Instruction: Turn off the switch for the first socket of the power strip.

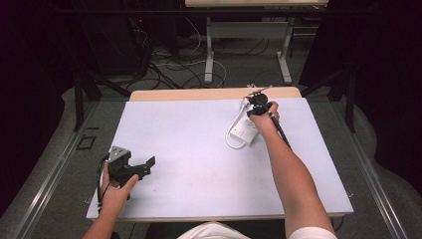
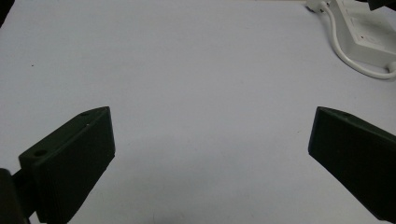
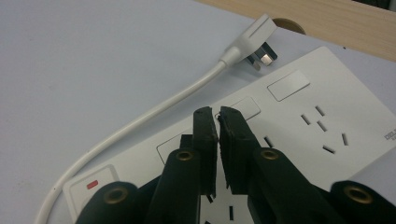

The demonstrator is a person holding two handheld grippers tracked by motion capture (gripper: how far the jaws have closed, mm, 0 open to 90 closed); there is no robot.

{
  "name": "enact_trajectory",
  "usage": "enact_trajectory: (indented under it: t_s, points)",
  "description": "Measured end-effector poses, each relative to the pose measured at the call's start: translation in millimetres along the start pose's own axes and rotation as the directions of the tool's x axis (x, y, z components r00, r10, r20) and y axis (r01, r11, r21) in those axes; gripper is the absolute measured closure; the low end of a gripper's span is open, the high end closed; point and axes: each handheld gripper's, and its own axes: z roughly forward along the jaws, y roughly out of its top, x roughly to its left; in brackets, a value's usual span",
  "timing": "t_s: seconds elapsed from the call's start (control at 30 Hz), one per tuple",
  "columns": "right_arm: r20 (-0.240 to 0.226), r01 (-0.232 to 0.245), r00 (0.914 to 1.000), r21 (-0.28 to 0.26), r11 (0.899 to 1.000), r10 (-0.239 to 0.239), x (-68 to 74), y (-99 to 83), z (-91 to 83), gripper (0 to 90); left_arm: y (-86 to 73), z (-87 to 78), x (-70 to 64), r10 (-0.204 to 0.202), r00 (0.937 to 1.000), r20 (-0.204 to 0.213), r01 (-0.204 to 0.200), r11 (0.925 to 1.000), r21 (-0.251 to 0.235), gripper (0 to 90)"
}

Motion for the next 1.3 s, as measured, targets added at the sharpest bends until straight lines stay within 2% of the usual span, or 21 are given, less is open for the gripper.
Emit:
enact_trajectory:
  t_s: [0.2,0.27,0.43,0.47,0.5,0.63,0.73,0.77,0.83,0.87,0.9,1.03,1.3]
  points:
    - [0.0,-0.006,1.0,-0.01,1.0,0.006,1.2,-0.3,3.3,89.3,-0.1,0.4,0.1,0.002,1.0,0.001,-0.002,1.0,0.003,0.5]
    - [-0.004,0.005,1.0,-0.012,1.0,-0.005,0.8,-0.4,4.6,90.0,-0.2,0.6,-0.1,0.004,1.0,0.003,-0.004,1.0,0.001,0.5]
    - [-0.006,0.012,0.9999,-0.003,1.0,-0.012,1.3,-1.6,8.0,90.0,-0.1,0.4,0.1,0.003,1.0,0.002,-0.003,1.0,0.004,0.5]
    - [-0.01,-0.001,0.9999,-0.011,1.0,0.001,2.8,-1.5,9.2,90.0,-0.2,0.5,0.1,0.002,1.0,0.002,-0.002,1.0,0.002,0.5]
    - [-0.008,0.013,0.9999,0.002,1.0,-0.013,2.3,-1.7,9.6,90.0,-0.1,0.4,0.2,0.002,1.0,0.002,-0.002,1.0,0.004,0.5]
    - [-0.018,0.004,0.9998,-0.016,1.0,-0.004,3.5,-2.8,13.4,90.0,-0.2,0.6,0.0,0.004,1.0,0.002,-0.004,1.0,0.005,0.5]
    - [-0.018,-0.007,0.9998,-0.003,1.0,0.007,4.9,-2.8,14.7,90.0,-0.2,0.5,0.1,0.004,1.0,0.002,-0.004,1.0,0.005,0.5]
    - [-0.014,0.011,0.9998,0.0,1.0,-0.011,3.9,-3.0,15.2,90.0,-0.3,0.7,0.1,0.003,1.0,0.003,-0.003,1.0,0.001,0.5]
    - [-0.021,-0.006,0.9998,-0.006,1.0,0.006,5.5,-3.2,16.3,90.0,-0.3,0.6,0.3,0.003,1.0,0.003,-0.003,1.0,0.002,0.5]
    - [-0.017,0.006,0.9998,-0.006,1.0,-0.006,4.9,-3.3,16.7,90.0,-0.2,0.4,0.3,0.003,1.0,0.002,-0.003,1.0,0.006,0.5]
    - [-0.02,-0.008,0.9998,-0.004,1.0,0.008,6.1,-3.4,17.2,89.9,-0.3,0.5,0.3,0.003,1.0,0.002,-0.003,1.0,0.003,0.5]
    - [-0.021,-0.014,0.9997,-0.004,1.0,0.014,6.2,-3.5,18.4,89.2,-0.3,0.8,0.2,0.003,1.0,0.003,-0.003,1.0,0.002,0.5]
    - [-0.027,-0.006,0.9996,-0.005,1.0,0.005,5.1,-3.1,19.6,88.0,-0.2,0.8,0.3,0.004,1.0,0.003,-0.004,1.0,0.006,0.5]
